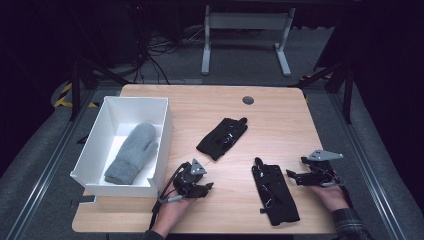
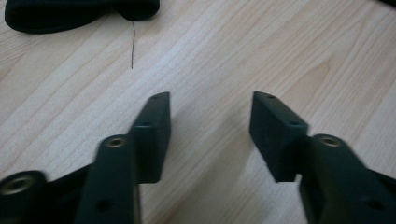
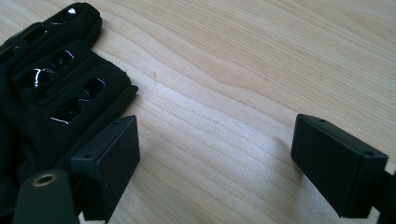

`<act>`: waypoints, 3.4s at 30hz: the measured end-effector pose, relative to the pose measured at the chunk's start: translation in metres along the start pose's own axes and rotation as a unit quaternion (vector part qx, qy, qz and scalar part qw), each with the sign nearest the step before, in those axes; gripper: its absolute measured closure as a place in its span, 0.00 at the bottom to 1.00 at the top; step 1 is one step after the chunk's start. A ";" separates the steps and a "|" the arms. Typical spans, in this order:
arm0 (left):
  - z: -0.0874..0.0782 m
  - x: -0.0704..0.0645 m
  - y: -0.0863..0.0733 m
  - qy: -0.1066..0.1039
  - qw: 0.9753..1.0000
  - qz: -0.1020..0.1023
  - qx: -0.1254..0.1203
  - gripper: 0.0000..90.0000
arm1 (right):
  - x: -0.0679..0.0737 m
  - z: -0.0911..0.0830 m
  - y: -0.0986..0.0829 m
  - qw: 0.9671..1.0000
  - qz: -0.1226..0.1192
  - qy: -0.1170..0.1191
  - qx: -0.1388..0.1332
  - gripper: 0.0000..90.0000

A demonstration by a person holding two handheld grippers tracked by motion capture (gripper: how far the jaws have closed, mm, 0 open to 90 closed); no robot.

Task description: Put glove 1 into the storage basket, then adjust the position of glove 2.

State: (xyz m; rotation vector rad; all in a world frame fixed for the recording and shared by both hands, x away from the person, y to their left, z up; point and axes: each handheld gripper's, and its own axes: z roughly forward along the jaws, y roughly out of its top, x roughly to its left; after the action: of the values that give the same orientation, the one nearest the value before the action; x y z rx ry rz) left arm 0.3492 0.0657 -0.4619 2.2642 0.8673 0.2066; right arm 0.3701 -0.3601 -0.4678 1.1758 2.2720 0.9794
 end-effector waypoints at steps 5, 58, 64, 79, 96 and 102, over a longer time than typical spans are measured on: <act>0.006 0.004 0.015 -0.015 1.000 0.000 0.011 0.92 | 0.000 0.000 0.000 1.000 0.000 0.001 0.000 0.18; 0.062 0.039 0.080 -0.047 0.999 -0.016 -0.008 1.00 | 0.000 0.000 0.000 1.000 0.000 0.001 0.000 0.18; 0.051 0.026 0.064 -0.060 0.998 -0.010 -0.006 1.00 | 0.000 0.000 0.000 1.000 0.000 0.001 0.000 0.18; 0.024 -0.002 0.031 -0.090 0.996 0.001 0.016 1.00 | 0.000 0.000 0.000 1.000 0.000 0.001 0.000 0.18; -0.013 0.000 0.027 -0.031 0.999 0.005 -0.021 1.00 | 0.000 0.000 0.000 1.000 0.002 0.000 0.000 0.18; -0.001 0.017 0.020 -0.012 0.999 -0.030 0.016 1.00 | 0.000 0.000 0.000 1.000 0.001 0.000 0.000 0.18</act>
State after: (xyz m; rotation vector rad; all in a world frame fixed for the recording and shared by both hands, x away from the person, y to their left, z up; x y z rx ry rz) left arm 0.3720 0.0661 -0.4499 2.2623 0.9322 0.1391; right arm 0.3699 -0.3599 -0.4678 1.1792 2.2707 0.9792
